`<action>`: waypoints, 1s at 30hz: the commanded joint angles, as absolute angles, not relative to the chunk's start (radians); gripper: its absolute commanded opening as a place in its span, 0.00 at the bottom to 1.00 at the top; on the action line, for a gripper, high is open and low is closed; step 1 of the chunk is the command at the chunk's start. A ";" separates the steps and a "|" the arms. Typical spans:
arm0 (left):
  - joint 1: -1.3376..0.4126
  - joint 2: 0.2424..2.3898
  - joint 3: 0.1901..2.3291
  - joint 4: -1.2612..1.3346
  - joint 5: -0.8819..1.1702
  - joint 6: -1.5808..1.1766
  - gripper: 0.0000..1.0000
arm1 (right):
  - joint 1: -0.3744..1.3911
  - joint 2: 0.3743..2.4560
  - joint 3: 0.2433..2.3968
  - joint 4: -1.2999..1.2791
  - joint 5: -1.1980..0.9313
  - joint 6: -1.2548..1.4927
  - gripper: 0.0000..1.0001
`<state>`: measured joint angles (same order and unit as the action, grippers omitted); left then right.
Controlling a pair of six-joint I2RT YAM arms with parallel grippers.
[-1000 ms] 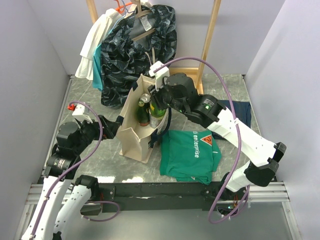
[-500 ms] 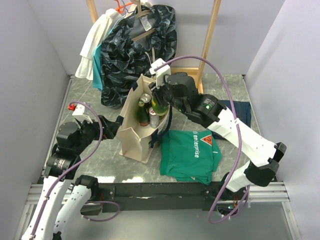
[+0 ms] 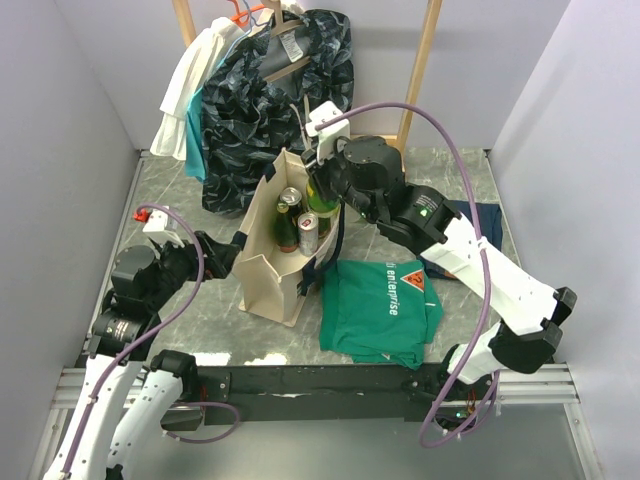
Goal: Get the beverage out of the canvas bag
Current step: Place the drink at the center of the board.
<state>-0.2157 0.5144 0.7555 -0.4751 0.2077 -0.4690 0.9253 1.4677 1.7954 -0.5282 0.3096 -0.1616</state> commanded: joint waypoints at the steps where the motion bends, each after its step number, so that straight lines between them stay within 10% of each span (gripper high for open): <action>1: -0.218 0.506 0.750 -0.440 0.198 -0.479 0.96 | 0.919 1.370 1.881 -0.336 0.394 -0.213 0.00; 30: -0.218 0.514 0.750 -0.439 0.209 -0.477 0.97 | 0.603 1.190 1.485 -0.143 0.474 -0.077 0.00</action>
<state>-0.2157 0.5144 0.7555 -0.4751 0.2043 -0.4690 0.6338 1.2587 1.5002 -0.3702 0.4328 -0.1184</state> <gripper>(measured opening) 0.967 0.403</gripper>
